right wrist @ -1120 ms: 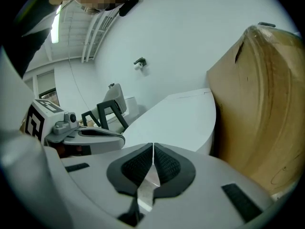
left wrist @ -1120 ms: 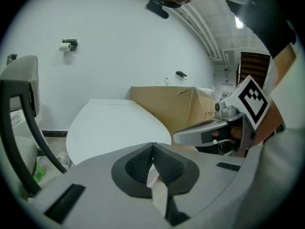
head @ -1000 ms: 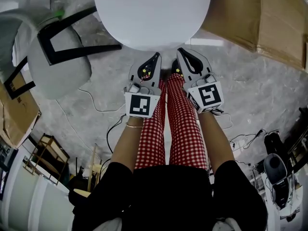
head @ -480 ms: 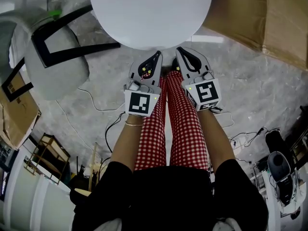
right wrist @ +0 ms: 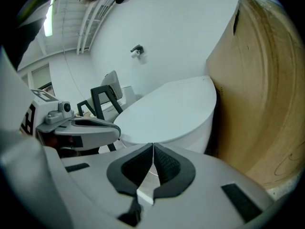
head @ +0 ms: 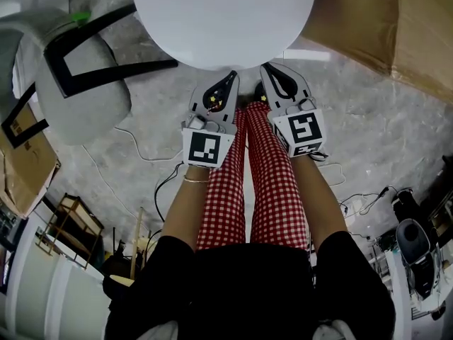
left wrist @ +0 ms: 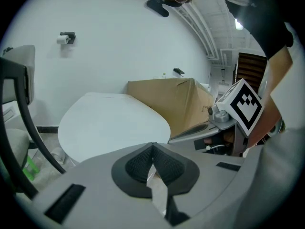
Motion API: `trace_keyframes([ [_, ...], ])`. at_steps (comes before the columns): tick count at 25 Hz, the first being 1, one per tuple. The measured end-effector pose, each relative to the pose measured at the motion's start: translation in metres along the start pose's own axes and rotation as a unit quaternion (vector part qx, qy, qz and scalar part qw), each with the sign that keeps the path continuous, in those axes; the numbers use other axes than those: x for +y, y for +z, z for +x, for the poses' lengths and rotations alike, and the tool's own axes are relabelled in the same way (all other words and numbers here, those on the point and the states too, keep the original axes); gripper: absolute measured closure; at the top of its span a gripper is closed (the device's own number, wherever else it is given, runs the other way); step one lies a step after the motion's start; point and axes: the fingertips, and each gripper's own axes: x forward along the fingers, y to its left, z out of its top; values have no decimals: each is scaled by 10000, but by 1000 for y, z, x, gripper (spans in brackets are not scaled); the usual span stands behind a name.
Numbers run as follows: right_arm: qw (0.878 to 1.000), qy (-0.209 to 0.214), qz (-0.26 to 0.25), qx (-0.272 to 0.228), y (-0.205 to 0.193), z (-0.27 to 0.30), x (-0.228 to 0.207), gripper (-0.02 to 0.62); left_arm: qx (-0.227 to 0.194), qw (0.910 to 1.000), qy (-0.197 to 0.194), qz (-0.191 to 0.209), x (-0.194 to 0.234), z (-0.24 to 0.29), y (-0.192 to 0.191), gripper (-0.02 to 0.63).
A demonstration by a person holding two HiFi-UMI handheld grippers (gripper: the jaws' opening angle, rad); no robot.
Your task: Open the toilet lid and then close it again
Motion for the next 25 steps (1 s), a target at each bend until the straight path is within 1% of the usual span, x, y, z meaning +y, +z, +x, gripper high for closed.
trace_keyframes([
  [4, 10000, -41, -34, 31, 1, 1, 1, 574, 42, 10000, 10, -32, 3, -2, -3, 603],
  [9, 9998, -114, 154, -64, 4, 0, 1, 575, 64, 10000, 2, -30, 4, -3, -4, 603],
  [12, 9996, -150, 207, -133, 5, -2, 1, 575, 62, 10000, -1, -19, 4, -7, -5, 603],
  [14, 9997, -159, 170, -102, 7, -4, 1, 575, 73, 9999, 40, -95, 5, -11, -6, 603],
  [18, 9995, -77, 204, -209, 12, -6, 3, 575, 146, 9995, 118, -254, 4, -19, -11, 603],
  [22, 9994, -50, 177, -293, 20, -11, 5, 575, 335, 9988, 92, -350, 3, -21, -16, 603],
  [25, 9994, -4, 158, -303, 25, -14, 8, 575, 378, 9987, 98, -315, 6, -18, -15, 603],
])
